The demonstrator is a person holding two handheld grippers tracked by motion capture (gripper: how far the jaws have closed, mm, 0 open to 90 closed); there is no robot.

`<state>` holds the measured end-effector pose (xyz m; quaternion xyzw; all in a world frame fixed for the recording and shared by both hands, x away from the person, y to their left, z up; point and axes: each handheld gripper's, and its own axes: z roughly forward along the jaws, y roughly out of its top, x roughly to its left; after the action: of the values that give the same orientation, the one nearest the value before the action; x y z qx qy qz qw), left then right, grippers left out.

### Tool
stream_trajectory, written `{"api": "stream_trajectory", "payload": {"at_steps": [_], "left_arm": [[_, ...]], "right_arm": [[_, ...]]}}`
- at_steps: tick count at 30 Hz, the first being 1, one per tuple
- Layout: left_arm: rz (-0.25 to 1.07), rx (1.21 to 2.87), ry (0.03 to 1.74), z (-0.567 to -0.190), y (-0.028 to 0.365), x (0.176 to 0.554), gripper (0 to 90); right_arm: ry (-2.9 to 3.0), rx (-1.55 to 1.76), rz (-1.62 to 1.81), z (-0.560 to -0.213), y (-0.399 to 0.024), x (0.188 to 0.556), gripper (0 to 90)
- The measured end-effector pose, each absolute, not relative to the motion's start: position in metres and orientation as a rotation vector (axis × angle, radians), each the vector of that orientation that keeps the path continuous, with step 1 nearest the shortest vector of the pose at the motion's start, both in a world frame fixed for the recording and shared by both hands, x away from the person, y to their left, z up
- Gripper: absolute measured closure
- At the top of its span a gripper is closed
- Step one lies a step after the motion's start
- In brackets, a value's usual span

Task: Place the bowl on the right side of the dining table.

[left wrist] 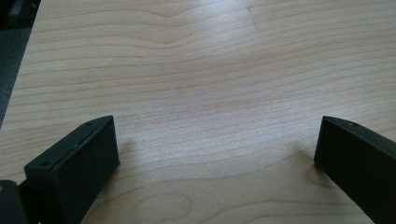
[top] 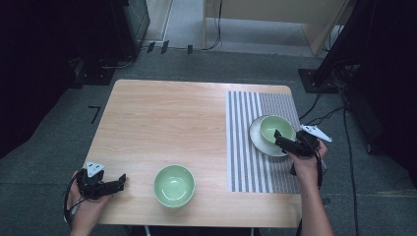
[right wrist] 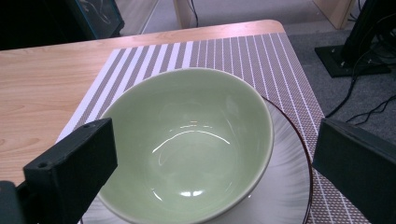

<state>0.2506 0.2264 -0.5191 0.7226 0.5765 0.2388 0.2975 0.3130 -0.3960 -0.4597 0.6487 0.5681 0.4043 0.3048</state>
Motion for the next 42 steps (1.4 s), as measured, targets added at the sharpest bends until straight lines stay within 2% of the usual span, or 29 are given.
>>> {"api": "stream_trajectory", "payload": {"at_steps": [19, 42], "left_arm": [[0.635, 1.920, 1.532, -0.519, 0.226, 0.251, 0.0], [0.634, 1.920, 1.532, -0.519, 0.226, 0.251, 0.0]], "right_arm": [[1.520, 1.674, 1.043, -0.457, -0.402, 0.283, 0.0], [1.537, 1.677, 1.038, -0.471, -0.410, 0.254, 0.0]]}}
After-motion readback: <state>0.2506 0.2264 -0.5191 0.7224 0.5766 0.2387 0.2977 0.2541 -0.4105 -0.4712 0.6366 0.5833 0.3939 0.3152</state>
